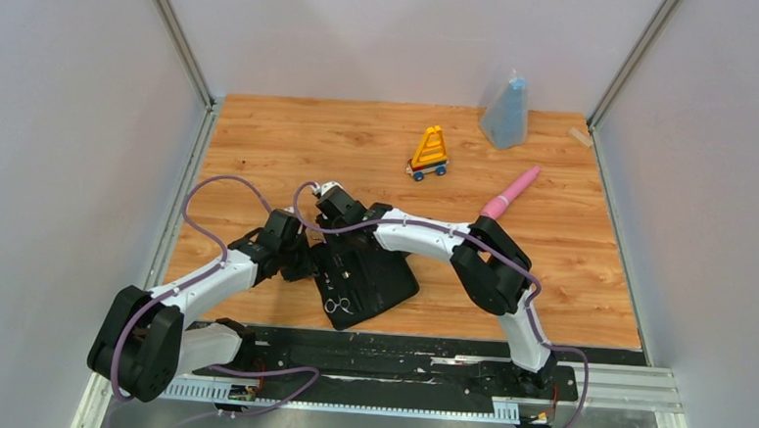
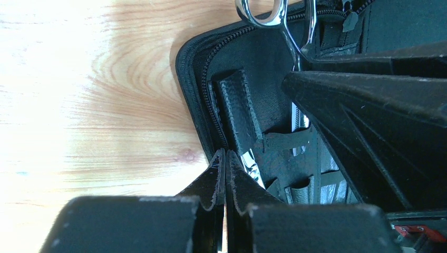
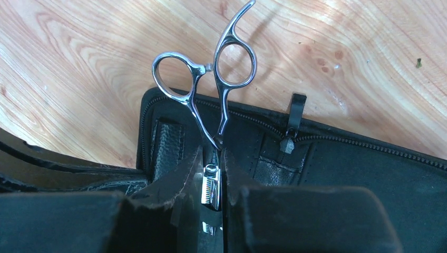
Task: Sort the hair-cutting tools
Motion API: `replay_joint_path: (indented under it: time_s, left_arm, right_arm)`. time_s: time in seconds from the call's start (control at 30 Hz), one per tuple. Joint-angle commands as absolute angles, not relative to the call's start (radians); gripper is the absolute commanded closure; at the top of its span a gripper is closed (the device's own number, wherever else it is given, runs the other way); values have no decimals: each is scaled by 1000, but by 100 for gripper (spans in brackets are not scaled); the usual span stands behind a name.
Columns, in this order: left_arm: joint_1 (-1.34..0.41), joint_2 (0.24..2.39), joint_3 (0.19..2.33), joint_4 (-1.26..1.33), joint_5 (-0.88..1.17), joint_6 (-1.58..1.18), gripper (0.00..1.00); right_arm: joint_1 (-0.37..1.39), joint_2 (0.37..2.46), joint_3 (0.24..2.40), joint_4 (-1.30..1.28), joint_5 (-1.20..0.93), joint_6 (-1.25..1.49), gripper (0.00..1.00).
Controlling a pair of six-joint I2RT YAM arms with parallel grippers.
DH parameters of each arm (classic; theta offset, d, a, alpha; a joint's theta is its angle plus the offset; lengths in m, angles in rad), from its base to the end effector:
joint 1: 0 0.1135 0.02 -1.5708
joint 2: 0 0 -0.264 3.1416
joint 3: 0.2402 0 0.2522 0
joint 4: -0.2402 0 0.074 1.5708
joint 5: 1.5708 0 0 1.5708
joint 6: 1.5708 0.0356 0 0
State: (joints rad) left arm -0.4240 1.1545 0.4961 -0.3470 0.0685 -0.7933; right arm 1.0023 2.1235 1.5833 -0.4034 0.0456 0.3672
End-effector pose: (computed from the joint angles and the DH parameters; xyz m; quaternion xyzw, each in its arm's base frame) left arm 0.1835 -0.0855 0.1601 -0.1668 0.9452 -0.1864 0.2099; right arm 0.2511 0.3900 0.1750 -0.2902 0.9056 0.1783 0.2526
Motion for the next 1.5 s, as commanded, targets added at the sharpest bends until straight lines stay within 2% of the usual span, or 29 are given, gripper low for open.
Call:
replay_joint_path:
  time_s: [0.0, 0.57, 1.1, 1.37, 1.47]
  left_arm:
    - [-426, 1143, 494, -350, 26, -815, 100]
    - [-426, 1105, 491, -370, 3, -832, 100]
    - [-426, 1065, 461, -352, 18, -852, 100]
    - [-426, 1057, 456, -350, 22, -858, 100]
    - [-426, 1046, 456, -359, 16, -860, 100]
  right_arm:
    - [1018, 2104, 1616, -433, 70, 318, 100]
    - [1025, 2079, 1564, -492, 32, 381, 100]
    - [1023, 2095, 1610, -608, 53, 542, 100]
    - [1023, 2092, 1607, -628, 20, 529, 100]
    - [1023, 2080, 1599, -655, 16, 508, 97]
